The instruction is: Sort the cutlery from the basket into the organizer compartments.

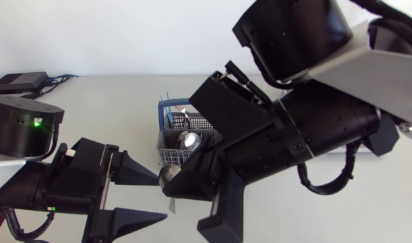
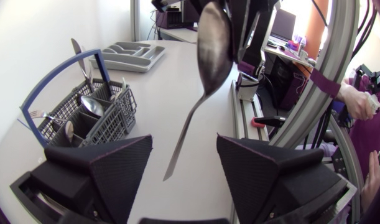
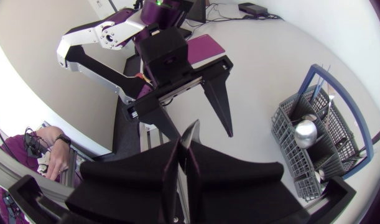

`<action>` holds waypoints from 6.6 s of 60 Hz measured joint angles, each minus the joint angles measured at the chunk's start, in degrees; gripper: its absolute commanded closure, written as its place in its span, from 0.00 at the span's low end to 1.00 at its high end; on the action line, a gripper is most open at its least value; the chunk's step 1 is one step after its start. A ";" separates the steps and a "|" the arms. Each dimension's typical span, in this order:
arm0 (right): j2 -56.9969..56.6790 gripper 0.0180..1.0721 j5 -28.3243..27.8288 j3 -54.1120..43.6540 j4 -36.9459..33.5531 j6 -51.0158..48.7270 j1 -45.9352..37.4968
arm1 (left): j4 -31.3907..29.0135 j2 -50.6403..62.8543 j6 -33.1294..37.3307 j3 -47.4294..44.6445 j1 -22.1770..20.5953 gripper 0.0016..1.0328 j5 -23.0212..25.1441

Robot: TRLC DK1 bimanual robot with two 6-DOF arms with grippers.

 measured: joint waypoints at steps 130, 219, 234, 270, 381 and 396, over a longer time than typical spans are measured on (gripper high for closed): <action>-12.63 0.14 -8.15 -6.21 -0.15 -4.50 -3.34 | 0.24 2.64 7.06 -1.51 -2.14 0.97 9.86; -14.36 0.25 18.64 -15.93 16.76 0.13 -8.44 | 41.13 12.22 -5.77 -1.68 -24.59 0.97 -60.70; -15.85 0.24 18.40 -14.62 14.71 0.15 -10.58 | 38.56 11.28 -3.15 -5.99 -23.91 0.97 -55.52; -17.40 0.24 4.68 -24.33 23.26 -0.79 -11.32 | 22.03 4.66 -23.02 5.55 0.22 0.97 2.93; -6.60 0.95 -7.41 -18.47 28.59 -0.79 -9.25 | 31.76 10.93 -36.11 7.37 3.96 0.38 19.82; -9.44 0.95 -7.43 -18.51 28.00 -0.81 -9.94 | 31.74 10.88 -36.74 7.37 4.68 0.09 19.82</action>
